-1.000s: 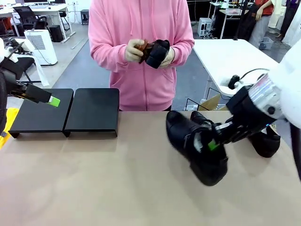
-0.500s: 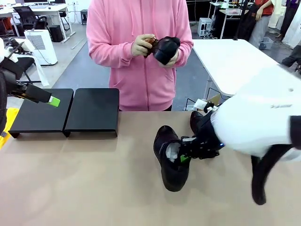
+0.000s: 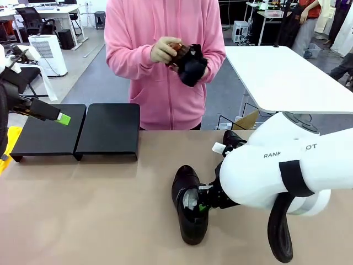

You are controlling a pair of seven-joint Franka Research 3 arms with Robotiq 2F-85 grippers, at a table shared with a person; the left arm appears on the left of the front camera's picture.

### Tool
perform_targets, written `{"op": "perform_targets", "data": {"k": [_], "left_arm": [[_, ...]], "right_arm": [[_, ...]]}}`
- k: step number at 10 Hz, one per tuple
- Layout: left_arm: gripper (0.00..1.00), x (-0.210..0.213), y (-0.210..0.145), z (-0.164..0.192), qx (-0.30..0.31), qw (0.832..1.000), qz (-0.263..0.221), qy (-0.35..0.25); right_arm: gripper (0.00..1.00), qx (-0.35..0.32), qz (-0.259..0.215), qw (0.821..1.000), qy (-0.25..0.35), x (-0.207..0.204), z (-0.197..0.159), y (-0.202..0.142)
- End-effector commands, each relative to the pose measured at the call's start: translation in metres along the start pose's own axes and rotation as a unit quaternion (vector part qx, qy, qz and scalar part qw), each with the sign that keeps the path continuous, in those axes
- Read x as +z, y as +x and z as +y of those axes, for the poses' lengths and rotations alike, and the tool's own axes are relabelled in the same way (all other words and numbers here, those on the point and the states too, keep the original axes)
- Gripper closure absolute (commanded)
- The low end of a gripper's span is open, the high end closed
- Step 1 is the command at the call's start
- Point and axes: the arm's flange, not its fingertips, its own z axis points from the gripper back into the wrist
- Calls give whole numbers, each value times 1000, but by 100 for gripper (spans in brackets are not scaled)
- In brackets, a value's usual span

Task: Organize the shoes by placing them on the stand.
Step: Pick up one Shoe and place it in the middle of the table, then place the Shoe from the middle of the table onto the Shoes Stand.

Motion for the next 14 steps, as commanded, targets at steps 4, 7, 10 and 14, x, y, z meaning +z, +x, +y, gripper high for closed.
{"op": "perform_targets", "data": {"k": [4, 7, 10, 14], "left_arm": [[0, 2, -1, 1, -7, 1000, -1, -4], [0, 2, -1, 1, -7, 1000, -1, -4], [0, 2, -1, 1, -7, 1000, -1, -4], [0, 2, -1, 1, -7, 1000, -1, -4]], "right_arm": [[5, -13, -35, 999, 36, 36, -38, -30], [0, 1, -23, 995, 94, 80, -48, -17], [0, -14, -35, 999, 32, 44, -5, 18], [0, -14, -35, 999, 32, 44, -5, 18]]}}
